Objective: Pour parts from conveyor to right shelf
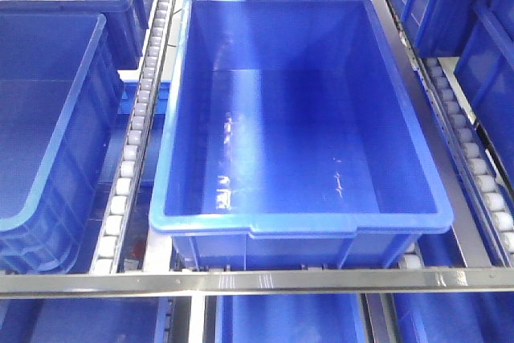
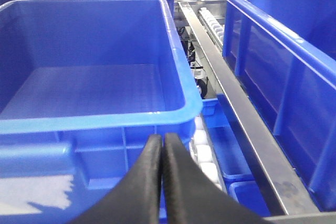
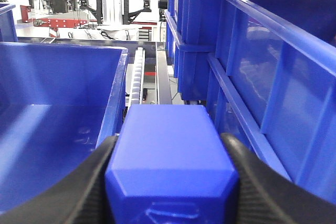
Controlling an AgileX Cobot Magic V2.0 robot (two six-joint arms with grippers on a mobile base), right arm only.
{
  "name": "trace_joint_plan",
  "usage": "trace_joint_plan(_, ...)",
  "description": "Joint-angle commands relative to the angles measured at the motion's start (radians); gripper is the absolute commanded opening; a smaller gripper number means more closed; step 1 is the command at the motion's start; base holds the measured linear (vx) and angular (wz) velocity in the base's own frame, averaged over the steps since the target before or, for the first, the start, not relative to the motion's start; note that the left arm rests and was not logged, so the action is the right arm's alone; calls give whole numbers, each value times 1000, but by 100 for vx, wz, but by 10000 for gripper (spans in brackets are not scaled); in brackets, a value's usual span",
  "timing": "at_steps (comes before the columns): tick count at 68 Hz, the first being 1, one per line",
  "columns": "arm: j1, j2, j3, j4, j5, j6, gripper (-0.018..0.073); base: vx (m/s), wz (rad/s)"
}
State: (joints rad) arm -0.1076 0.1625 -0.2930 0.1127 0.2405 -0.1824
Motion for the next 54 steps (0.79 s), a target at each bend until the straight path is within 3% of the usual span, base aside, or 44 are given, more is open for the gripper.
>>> trace_joint_plan(1, -1, 10, -26, -1, -82, -5, -6, 8, 2)
trace_joint_plan(54, -1, 10, -26, -1, -82, -5, -6, 11, 2)
